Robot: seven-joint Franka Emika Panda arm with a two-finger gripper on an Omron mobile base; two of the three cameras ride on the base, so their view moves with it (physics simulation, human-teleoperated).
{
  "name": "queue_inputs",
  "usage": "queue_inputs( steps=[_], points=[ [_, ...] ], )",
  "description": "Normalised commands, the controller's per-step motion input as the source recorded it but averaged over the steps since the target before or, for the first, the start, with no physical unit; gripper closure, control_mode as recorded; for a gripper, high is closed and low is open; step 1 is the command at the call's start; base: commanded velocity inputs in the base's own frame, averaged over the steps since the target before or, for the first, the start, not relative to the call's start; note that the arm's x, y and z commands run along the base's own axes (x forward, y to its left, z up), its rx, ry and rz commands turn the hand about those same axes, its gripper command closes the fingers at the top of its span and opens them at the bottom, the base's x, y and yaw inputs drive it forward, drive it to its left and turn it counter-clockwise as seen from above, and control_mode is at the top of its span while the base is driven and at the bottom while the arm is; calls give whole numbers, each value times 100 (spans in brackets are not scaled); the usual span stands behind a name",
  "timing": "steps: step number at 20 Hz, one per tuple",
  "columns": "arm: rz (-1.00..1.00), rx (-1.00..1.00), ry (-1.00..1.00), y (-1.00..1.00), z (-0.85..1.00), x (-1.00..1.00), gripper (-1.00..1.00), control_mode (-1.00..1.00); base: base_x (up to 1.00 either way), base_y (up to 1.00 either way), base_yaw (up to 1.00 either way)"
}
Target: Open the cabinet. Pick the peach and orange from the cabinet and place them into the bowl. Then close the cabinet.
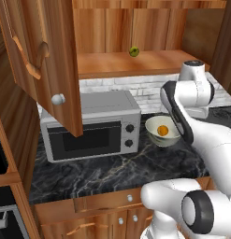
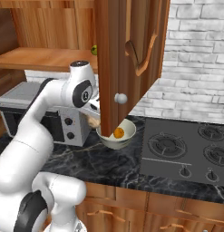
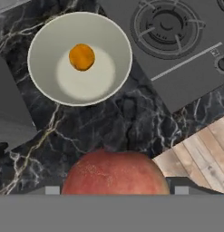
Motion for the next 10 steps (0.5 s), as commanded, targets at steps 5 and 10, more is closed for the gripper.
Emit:
queue_inputs(
  steps=[5, 10],
  points=[
    [0, 0, -10, -28, -81, 41, 100, -100, 0, 0, 0],
    [0, 0, -15, -11, -20, -1, 100, -100, 0, 0, 0]
  ],
)
